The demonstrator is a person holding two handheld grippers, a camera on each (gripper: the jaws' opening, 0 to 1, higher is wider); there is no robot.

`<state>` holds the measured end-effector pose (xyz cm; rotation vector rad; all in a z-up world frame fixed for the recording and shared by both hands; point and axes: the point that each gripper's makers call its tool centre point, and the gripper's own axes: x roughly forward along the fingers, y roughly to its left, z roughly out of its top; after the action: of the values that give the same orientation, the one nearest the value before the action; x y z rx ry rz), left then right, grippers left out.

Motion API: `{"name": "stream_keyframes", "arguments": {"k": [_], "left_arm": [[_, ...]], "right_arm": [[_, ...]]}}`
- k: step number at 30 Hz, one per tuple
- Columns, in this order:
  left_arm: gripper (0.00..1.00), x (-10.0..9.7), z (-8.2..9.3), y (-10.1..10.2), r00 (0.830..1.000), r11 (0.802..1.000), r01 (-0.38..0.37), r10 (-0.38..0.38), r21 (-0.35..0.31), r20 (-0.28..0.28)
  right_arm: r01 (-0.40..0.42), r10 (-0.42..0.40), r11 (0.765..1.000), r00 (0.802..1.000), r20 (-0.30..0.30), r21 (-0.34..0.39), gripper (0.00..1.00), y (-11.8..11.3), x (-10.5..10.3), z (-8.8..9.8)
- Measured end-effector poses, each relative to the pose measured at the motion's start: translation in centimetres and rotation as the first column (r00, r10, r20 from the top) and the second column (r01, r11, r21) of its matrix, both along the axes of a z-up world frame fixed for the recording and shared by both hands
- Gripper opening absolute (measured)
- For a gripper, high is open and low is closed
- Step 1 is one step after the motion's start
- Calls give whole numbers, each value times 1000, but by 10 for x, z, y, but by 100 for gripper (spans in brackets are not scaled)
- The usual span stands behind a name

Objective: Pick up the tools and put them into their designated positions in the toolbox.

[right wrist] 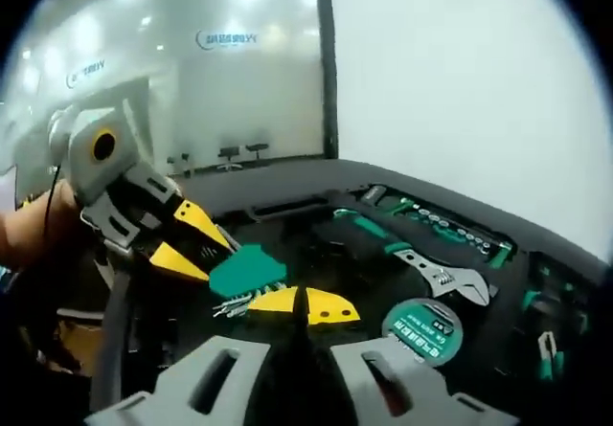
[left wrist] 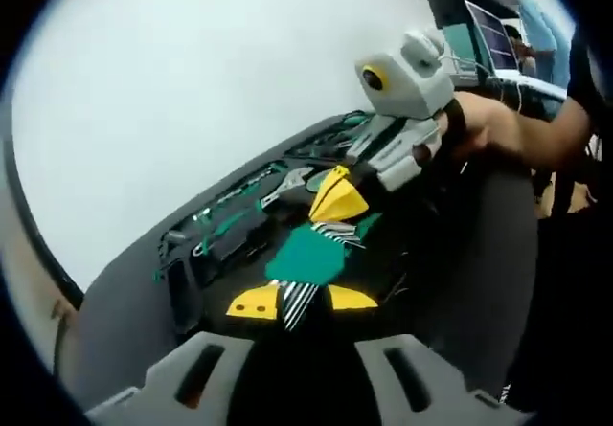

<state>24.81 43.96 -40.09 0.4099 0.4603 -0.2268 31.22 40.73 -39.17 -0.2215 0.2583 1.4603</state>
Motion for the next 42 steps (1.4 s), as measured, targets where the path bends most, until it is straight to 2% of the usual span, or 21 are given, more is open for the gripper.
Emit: {"name": "stream_keyframes", "arguments": {"k": [1, 2, 4, 6, 7, 9, 11, 12, 14, 15, 17, 19, 20, 22, 23, 26, 32, 33, 34, 39, 42], "left_arm": [[18, 2, 1, 1, 1000, 1000, 12, -12, 4, -3], [18, 4, 1, 1, 1000, 1000, 25, -25, -7, -1], [18, 8, 2, 0, 999, 999, 42, -42, -28, 4], [15, 11, 3, -2, 998, 998, 54, -54, -21, 16], [15, 13, 3, -4, 996, 996, 84, -84, -19, 10], [15, 18, 5, -4, 996, 995, 89, -89, -48, 3], [15, 19, 5, -7, 993, 992, 115, -115, -52, -3], [15, 20, 5, -7, 993, 991, 120, -121, -61, -5], [15, 21, 5, -8, 991, 989, 134, -135, -66, -15], [15, 22, 4, -6, 990, 989, 138, -140, -51, -26], [15, 20, 4, -6, 987, 988, 153, -155, -34, -39], [15, 21, 6, -6, 986, 987, 161, -162, -28, -47], [15, 23, 5, -5, 986, 987, 159, -160, -21, -53], [16, 25, 5, -3, 985, 987, 160, -161, -23, -60], [16, 26, 5, -3, 985, 987, 158, -160, -34, -66], [16, 30, 6, -4, 986, 988, 153, -155, -38, -57], [16, 46, 6, -7, 983, 983, 173, -177, -55, -58], [16, 50, 6, -11, 979, 980, 189, -193, -64, -61], [16, 54, 6, -11, 979, 979, 189, -193, -71, -58], [15, 67, 5, -17, 975, 975, 210, -215, -69, -62], [16, 61, 6, -14, 973, 977, 205, -210, -63, -94]], "right_arm": [[4, -4, 1000, 1000, -9, 3, 0, 0, 1, 1], [26, -24, 999, 998, -49, 25, 0, -2, 3, 4], [42, -41, 999, 998, -57, 33, 0, -3, 9, 6], [74, -71, 996, 996, -57, 44, 0, -4, 16, 9], [82, -79, 995, 995, -57, 50, 0, -4, 18, 10], [95, -91, 994, 994, -55, 58, 2, -7, 20, 11], [60, -55, 995, 996, -72, 77, 4, -5, 11, 14], [15, -8, 997, 997, -80, 77, 4, -3, -1, 13], [-18, 21, 998, 998, -56, 53, 5, 0, -4, 8], [-7, 7, 998, 1000, -6, 64, 6, 0, -1, 10], [10, -9, 998, 1000, -18, 54, 6, -1, 0, 7], [36, -31, 998, 994, -101, 51, 6, -5, 0, 6], [36, -30, 998, 992, -120, 49, 5, -6, -1, 6], [48, -43, 998, 992, -120, 42, 0, -3, 5, 6], [51, -49, 998, 993, -105, 22, 0, -4, 5, 3], [43, -41, 999, 995, -93, 22, 0, -4, 2, 4], [40, -39, 999, 992, -118, 4, 0, -5, 3, 1], [41, -47, 998, 990, -134, -47, 0, -7, 3, -7], [31, -34, 999, 992, -125, -22, 0, -6, 1, -5], [51, -53, 998, 991, -123, -25, 0, -9, 5, -7], [80, -80, 997, 989, -124, -3, 0, -9, 14, -1]]}}
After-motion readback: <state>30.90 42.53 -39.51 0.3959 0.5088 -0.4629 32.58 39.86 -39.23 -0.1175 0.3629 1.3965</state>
